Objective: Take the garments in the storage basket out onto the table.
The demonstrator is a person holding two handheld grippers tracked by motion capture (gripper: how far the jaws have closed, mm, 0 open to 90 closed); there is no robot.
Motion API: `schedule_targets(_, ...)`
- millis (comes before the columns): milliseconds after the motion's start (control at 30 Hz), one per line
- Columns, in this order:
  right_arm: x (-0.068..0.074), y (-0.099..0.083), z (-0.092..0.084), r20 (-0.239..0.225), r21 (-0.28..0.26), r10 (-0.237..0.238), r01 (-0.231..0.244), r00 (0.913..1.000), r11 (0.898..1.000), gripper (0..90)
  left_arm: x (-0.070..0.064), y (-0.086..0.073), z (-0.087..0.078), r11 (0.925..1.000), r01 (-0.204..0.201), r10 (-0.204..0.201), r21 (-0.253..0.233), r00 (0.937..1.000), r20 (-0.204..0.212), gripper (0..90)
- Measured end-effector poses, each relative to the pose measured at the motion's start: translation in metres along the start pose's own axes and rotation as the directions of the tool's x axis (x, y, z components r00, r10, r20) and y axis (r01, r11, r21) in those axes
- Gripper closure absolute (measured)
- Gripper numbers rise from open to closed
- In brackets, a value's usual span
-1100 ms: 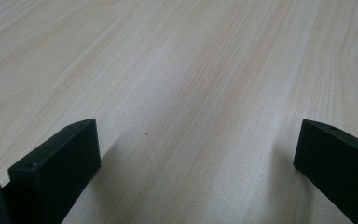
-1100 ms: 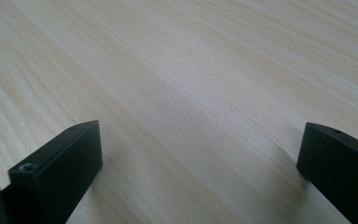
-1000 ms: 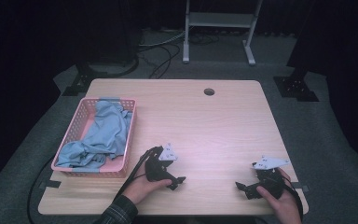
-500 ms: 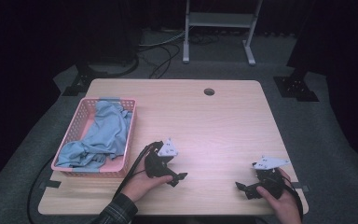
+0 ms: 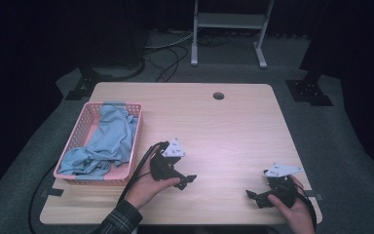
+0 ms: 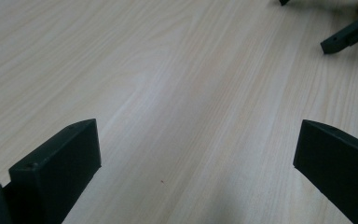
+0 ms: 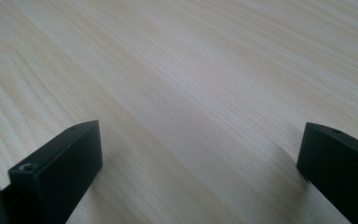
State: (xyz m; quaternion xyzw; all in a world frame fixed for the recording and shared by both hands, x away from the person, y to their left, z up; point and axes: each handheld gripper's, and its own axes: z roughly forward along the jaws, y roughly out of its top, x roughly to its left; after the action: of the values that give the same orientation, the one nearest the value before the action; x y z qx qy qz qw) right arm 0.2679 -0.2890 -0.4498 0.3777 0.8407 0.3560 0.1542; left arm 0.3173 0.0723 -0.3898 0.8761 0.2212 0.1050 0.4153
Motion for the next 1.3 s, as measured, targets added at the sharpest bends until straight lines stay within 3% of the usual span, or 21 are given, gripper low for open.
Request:
schedule_targets(933,0.000,0.000,0.000,0.000,0.000,-0.001,0.001,1.0000,1.000,0.0,0.008,0.024,-0.026,0.9998,0.019,-0.019,0.002,0.9997,-0.016,0.0)
schedule_targets(1300,0.000,0.000,0.000,0.000,0.000,0.001,-0.001,1.0000,1.000,0.0,0.014,0.037,-0.033,0.9998,0.018,-0.018,0.002,0.9998,0.000,0.0)
